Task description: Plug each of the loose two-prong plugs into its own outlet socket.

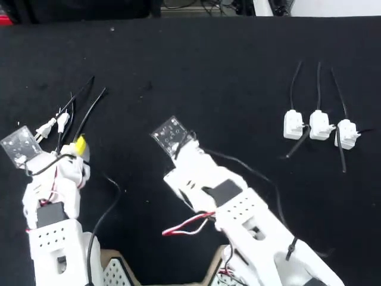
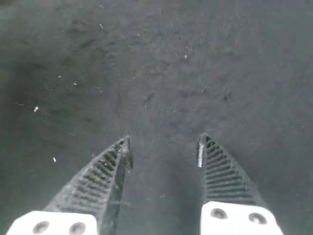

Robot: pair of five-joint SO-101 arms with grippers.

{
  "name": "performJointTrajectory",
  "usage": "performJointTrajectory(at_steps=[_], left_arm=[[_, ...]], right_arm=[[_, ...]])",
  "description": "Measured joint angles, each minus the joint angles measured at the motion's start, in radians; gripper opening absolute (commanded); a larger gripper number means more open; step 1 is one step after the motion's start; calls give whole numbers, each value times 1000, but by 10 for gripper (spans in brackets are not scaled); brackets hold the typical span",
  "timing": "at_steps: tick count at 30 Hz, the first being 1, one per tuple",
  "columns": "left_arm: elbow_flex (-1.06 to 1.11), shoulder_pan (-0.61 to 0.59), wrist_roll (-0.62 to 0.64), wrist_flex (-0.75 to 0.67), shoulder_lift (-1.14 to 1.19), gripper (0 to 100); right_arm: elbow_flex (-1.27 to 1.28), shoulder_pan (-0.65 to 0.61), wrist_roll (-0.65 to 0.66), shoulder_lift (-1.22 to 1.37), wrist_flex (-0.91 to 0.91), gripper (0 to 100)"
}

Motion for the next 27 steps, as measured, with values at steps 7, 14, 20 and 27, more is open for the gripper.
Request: performJointTrajectory(at_steps=[7,14,20,27], left_arm=[[-221,-31,-87,201,0,242],[-508,-135,-198,327,203,242],[-806,-166,-301,470,598,242],[-1117,-169,-379,578,965,246]], right_arm=[[141,-5,-17,0,-193,194],[150,-5,-17,-2,-213,194],[150,-5,-17,-2,-213,194],[150,-5,-17,-2,-213,194]])
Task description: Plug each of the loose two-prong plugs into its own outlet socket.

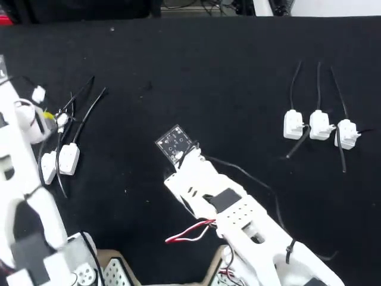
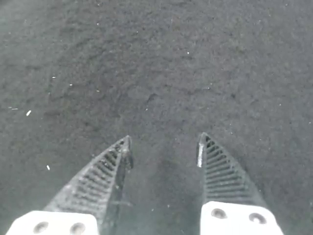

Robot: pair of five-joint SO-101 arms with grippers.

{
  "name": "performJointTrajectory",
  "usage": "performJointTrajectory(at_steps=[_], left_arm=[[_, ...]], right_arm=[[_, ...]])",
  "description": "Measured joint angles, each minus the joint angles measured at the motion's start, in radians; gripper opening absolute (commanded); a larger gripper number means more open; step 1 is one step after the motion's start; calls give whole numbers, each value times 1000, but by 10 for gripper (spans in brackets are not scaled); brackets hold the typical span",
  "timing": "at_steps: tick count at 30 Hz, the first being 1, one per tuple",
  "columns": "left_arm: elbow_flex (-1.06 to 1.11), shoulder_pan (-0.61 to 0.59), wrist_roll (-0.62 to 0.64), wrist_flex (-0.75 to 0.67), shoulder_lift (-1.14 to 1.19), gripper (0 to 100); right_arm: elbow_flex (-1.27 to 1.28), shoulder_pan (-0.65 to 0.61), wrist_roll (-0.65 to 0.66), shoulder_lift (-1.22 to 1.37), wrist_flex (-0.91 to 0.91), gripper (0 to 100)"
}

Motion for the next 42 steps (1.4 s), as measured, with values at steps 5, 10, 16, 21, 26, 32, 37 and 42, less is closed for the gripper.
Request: performJointTrajectory(at_steps=[5,10,16,21,26,32,37,42], left_arm=[[-169,0,-51,6,169,246],[-236,0,-78,6,307,246],[-284,0,-98,6,436,246],[-347,-11,-269,140,488,246],[-394,-49,-500,321,493,246],[-397,-94,-735,345,534,248],[-399,-95,-761,295,643,261],[-440,-129,-761,276,736,274]], right_arm=[[0,0,0,0,0,196],[0,0,0,0,0,197],[0,0,0,0,0,197],[0,0,0,0,0,197],[0,0,0,0,0,197],[0,0,0,0,0,197],[3,0,0,0,0,197],[14,0,0,0,0,197]])
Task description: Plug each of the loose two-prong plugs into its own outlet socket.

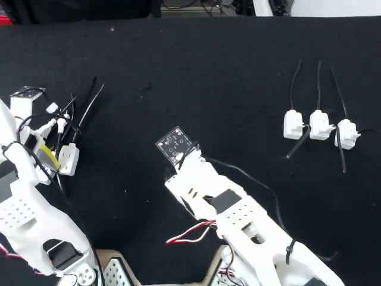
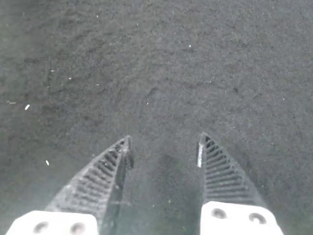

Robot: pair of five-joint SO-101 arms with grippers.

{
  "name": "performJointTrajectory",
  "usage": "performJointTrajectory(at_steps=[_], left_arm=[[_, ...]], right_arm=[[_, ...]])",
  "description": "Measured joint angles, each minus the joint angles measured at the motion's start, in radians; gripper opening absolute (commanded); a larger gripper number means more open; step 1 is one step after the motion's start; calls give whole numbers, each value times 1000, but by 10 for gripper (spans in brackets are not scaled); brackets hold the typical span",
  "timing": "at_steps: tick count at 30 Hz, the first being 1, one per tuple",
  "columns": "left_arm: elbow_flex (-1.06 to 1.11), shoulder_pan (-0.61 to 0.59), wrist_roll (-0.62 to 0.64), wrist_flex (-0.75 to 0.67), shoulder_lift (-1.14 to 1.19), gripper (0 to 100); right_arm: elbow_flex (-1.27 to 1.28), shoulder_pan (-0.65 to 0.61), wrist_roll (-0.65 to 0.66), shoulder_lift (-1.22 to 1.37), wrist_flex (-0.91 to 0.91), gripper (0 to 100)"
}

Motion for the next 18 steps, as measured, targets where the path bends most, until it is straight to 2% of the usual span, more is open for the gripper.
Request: performJointTrajectory(at_steps=[10,18], left_arm=[[-58,-6,-5,3,66,274],[-132,-72,-60,26,98,274]], right_arm=[[0,0,0,0,0,197],[0,0,0,0,0,197]])
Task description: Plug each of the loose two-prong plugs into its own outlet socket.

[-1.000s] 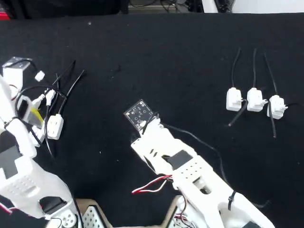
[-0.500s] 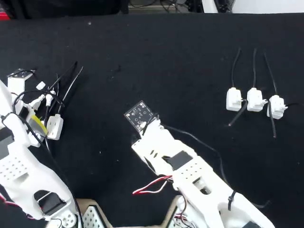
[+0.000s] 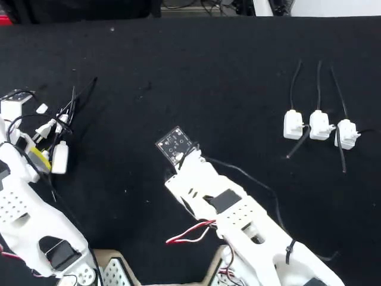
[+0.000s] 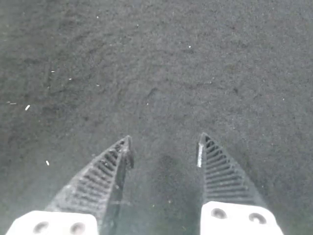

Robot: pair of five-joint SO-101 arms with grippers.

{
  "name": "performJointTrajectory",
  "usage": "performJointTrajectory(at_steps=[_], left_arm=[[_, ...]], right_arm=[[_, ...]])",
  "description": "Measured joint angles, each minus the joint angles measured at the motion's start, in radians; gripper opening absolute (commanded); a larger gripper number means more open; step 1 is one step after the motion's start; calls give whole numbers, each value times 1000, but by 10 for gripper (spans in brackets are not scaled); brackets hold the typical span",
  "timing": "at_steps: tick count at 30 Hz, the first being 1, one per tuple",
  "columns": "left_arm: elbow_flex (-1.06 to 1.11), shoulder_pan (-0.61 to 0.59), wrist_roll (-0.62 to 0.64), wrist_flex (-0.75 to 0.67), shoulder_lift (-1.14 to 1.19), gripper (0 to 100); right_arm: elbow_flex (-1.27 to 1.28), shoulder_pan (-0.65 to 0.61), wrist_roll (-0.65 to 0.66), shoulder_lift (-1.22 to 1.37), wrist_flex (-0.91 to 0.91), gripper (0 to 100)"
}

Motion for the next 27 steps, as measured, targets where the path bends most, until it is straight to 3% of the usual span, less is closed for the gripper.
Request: performJointTrajectory(at_steps=[19,21,25,27], left_arm=[[-63,-35,-60,-5,107,270],[-66,-35,-60,-5,112,216],[-101,-35,-61,28,115,16],[-135,-32,-66,78,117,64]], right_arm=[[0,0,0,0,0,197],[0,0,0,0,0,197],[0,0,0,0,0,197],[0,0,0,0,0,197]])
